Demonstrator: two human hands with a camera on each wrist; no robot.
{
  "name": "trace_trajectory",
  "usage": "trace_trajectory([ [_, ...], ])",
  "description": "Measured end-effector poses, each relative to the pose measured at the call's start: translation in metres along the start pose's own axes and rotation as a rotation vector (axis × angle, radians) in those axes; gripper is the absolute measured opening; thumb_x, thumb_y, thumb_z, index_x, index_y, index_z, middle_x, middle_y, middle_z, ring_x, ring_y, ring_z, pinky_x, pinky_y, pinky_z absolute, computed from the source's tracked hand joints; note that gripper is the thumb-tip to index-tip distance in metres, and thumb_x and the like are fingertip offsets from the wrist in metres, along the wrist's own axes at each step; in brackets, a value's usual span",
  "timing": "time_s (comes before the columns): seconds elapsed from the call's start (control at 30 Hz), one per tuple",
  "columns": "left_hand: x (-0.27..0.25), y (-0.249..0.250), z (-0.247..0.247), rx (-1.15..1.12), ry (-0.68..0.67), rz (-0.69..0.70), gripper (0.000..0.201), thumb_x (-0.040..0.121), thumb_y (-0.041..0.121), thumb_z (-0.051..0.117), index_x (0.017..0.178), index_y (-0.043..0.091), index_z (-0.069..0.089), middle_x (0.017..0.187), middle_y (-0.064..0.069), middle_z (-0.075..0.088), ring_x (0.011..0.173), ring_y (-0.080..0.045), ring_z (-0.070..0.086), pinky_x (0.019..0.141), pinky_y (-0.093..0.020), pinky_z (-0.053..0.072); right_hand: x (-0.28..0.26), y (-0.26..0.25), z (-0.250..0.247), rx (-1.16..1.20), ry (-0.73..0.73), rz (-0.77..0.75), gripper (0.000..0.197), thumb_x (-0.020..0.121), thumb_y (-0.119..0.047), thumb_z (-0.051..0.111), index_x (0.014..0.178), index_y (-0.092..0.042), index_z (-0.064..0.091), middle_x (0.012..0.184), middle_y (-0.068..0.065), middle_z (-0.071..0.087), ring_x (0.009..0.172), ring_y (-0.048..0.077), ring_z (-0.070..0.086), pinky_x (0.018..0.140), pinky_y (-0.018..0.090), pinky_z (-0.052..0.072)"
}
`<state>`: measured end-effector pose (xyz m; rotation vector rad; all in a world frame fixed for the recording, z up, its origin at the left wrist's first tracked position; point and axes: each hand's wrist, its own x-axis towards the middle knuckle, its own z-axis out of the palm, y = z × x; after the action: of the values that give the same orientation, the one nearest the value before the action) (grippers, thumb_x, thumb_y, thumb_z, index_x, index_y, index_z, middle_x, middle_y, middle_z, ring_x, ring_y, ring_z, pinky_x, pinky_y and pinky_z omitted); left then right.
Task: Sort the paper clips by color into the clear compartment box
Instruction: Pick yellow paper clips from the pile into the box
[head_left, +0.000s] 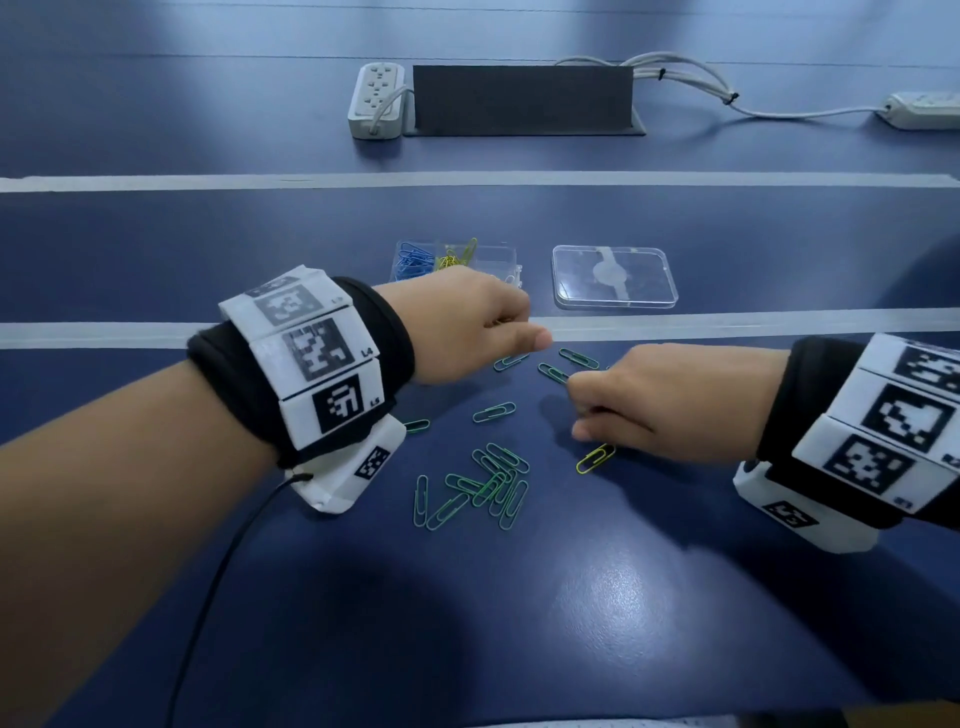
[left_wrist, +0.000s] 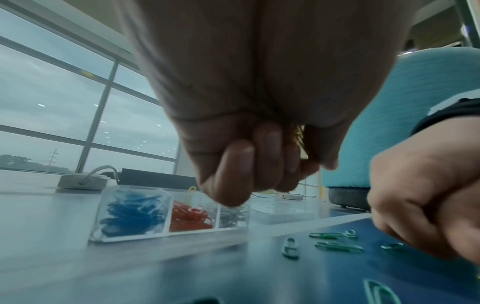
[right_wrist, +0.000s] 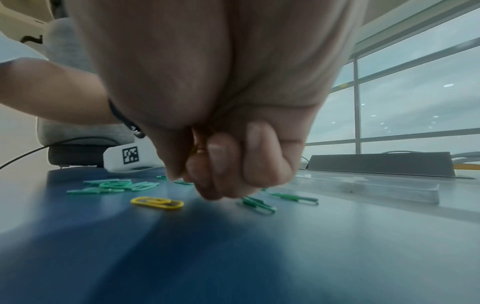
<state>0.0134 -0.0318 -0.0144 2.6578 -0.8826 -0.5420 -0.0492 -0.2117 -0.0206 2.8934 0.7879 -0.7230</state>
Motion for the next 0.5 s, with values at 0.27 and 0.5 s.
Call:
trace_trajectory([
  [0.27,0.01,-0.023,-0.032,0.002,0.236,-0.143,0.01,0.088,0.031,0.06,0.085,0.022,0.056,0.067,0.01,0.049,0.068,-0.014,0.047,0.071,-0.022,0.032,-0.005,0.002,0.005,0.087,-0.054,-0.085,0.005,0.095,-0.028,0.045,0.1,-0.027,0.047,0.089,-0.015,0.043,0.082,0.012,0.043,0.08,0.027,0.042],
  [0.5,0.036,-0.029,-0.047,0.055,0.282,-0.216,0.008,0.084,0.019,0.065,0.092,0.02,0.066,0.088,0.001,0.058,0.084,-0.016,0.051,0.074,-0.025,0.036,-0.002,-0.002,0.002,0.03,-0.084,-0.055,0.019,0.089,-0.037,0.054,0.104,-0.025,0.051,0.093,-0.014,0.043,0.084,0.014,0.043,0.081,0.031,0.043],
])
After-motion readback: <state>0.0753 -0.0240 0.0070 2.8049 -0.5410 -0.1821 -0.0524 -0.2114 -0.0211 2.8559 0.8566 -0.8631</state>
